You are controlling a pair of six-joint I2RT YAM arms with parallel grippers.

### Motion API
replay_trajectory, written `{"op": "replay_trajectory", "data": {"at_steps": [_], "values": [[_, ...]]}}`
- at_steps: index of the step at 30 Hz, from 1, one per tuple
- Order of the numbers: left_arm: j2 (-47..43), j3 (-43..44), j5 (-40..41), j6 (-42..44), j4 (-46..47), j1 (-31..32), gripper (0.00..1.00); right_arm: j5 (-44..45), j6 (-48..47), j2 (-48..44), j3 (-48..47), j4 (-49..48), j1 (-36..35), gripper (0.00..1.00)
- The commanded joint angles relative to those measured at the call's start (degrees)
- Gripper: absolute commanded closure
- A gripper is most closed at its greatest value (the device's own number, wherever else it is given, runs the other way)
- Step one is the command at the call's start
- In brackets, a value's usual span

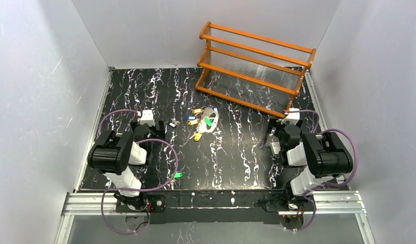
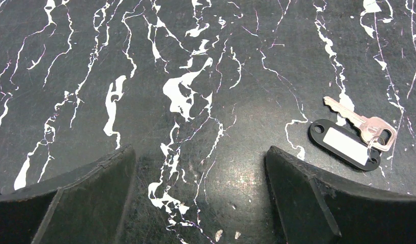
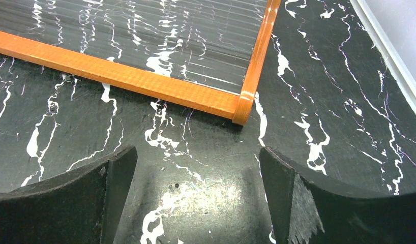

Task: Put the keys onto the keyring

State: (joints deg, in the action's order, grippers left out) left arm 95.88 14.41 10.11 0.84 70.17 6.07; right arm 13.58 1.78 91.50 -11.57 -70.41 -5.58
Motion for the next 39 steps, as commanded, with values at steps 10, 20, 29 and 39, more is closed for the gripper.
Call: {"op": "replay_trajectory", "data": {"at_steps": [10, 20, 29, 39], "values": [[-0.07, 0.66, 1.31, 0.0, 0.47, -0.35, 0.02, 0.8, 0.58, -0.01, -1.4, -2.19, 0.39, 0.01], [-31.07, 21.35, 5.7, -25.18, -60.86, -0.34, 0.02, -0.29, 1.09, -0.15, -2.33, -0.84, 1.31, 0.01], [-36.1, 20.73, -14.68, -31.19, -78.56, -0.35, 0.02, -7.91, 23.46, -22.34, -26.3, 53.62, -0.28, 0.01], [-37.25, 13.31, -29.46, -42.95, -61.35, -0.29, 0.11, -26.42, 22.5, -13.47, -33.51, 57.21, -9.89, 0.01]]}}
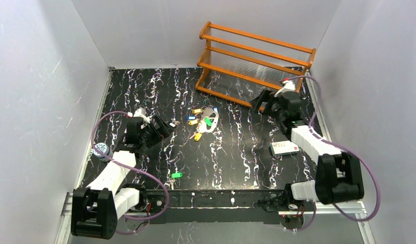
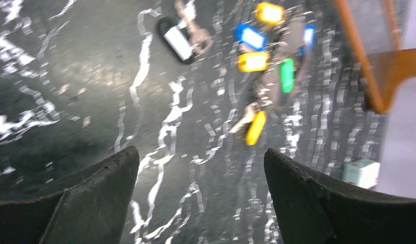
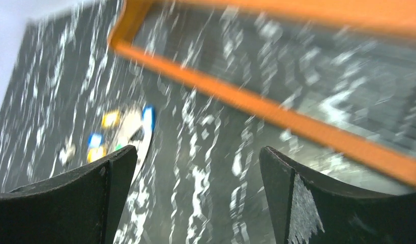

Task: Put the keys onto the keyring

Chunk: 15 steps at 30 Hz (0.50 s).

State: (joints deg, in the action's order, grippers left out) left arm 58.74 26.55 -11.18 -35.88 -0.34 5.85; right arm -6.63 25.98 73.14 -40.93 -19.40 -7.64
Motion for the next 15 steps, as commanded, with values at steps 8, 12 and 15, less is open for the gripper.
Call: {"op": "replay_trajectory", "data": {"at_steps": [8, 12, 15], "values": [[8.81, 8.9, -10.15, -11.55, 20.11, 0.3, 0.18, -0.92, -11.09, 23.94, -21.12, 16.44, -28.34, 0.07], [10.05, 13.97, -9.75, -11.58, 19.24, 0.39, 0.19, 1.42, -13.14, 29.79, -27.34, 19.3, -33.44, 0.12], [8.19, 13.9, -10.25, -12.33, 18.86, 0.48, 0.19, 1.51, -14.06, 34.19, -31.85, 22.73, -35.15, 0.24]]}}
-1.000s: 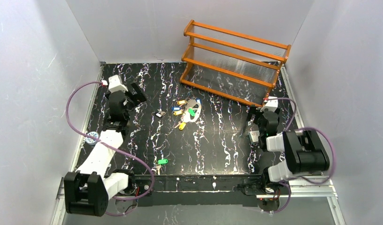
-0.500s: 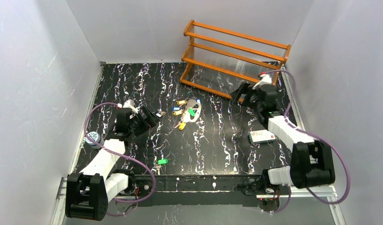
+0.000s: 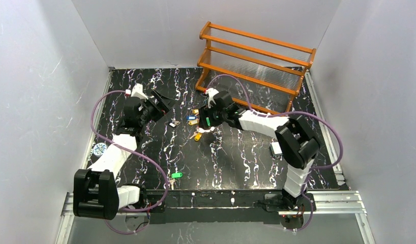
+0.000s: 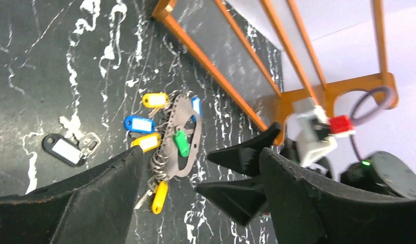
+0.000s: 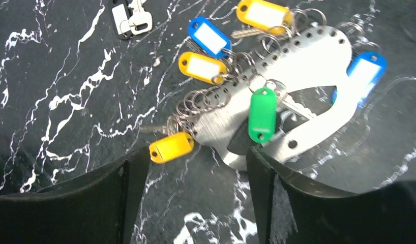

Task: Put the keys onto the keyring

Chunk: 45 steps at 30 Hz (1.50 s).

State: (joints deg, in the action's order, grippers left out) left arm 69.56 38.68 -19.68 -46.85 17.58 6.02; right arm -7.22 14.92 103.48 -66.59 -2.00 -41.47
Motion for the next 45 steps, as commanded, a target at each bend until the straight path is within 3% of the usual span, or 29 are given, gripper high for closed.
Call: {"op": "replay_trajectory", "data": {"at_steps": [1, 10, 17, 25, 27, 32, 39, 45], "values": [[-3.66, 1.41, -1.98, -1.47, 0.54, 0.31, 0.19, 1.72, -3.11, 5.38, -7.86, 6.99, -1.52, 0.3], [-13.35, 0.97, -1.84, -1.67, -5.85, 0.31, 0.13, 3.27, -1.13, 11.25, -10.49, 10.07, -2.75, 0.31], [-16.29, 2.06, -0.23, -0.66, -9.61, 0.31, 0.1, -4.18, -1.2, 10.97, -8.02, 10.57, -2.94, 0.29], [-14.1, 1.65, 0.21, 0.75, -12.03, 0.33, 0.08, -14.76, 0.56, 4.85, 0.55, 12.98, -2.91, 0.37], [-12.54, 1.55, -0.78, 1.09, -12.12, 0.31, 0.08, -16.91, 1.35, 1.98, 3.6, 13.26, -2.89, 0.45], [-6.98, -0.05, -4.49, -1.3, -9.66, 0.61, 0.15, -19.43, 2.19, -5.38, 6.99, 14.48, -2.11, 0.49], [1.74, -4.18, -1.22, 0.35, -5.81, 11.18, 0.25, -20.02, 4.12, -15.0, 11.5, 12.43, 4.27, 0.47], [9.81, -6.5, 4.62, 0.22, -2.5, 20.37, 0.3, -25.52, 7.4, -12.2, 16.42, 7.75, 12.71, 0.49]]}}
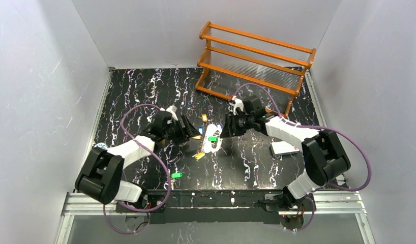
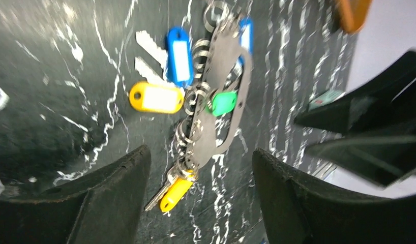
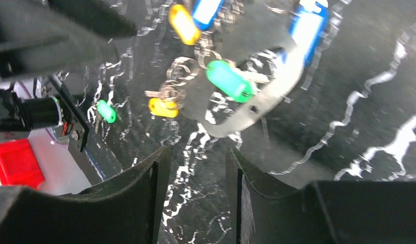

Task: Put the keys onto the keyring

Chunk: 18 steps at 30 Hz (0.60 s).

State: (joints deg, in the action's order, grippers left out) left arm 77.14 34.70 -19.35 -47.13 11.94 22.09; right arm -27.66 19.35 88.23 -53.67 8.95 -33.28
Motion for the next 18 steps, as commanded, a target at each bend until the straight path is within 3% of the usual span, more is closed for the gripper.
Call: {"op": "replay_trajectory", "data": {"at_steps": [1, 9, 15, 18], "values": [[3.13, -3.1, 4.73, 0.04, 4.15, 5.33, 0.31, -6.12, 3.62, 4.3, 4.04, -4.22, 5.35, 0.5], [10.37, -4.54, 5.07, -2.62, 8.8, 12.86, 0.37, -9.3, 8.58, 14.56, 0.76, -11.11, 6.12, 0.53], [13.61, -4.1, 6.55, -5.18, 13.28, 19.77, 0.38, -9.27, 9.81, 20.07, -5.35, -10.64, 6.01, 0.53], [16.12, -1.61, 6.25, -5.16, 15.78, 23.64, 0.44, -10.56, 9.78, 22.47, -8.71, -9.07, 5.57, 0.53]]}}
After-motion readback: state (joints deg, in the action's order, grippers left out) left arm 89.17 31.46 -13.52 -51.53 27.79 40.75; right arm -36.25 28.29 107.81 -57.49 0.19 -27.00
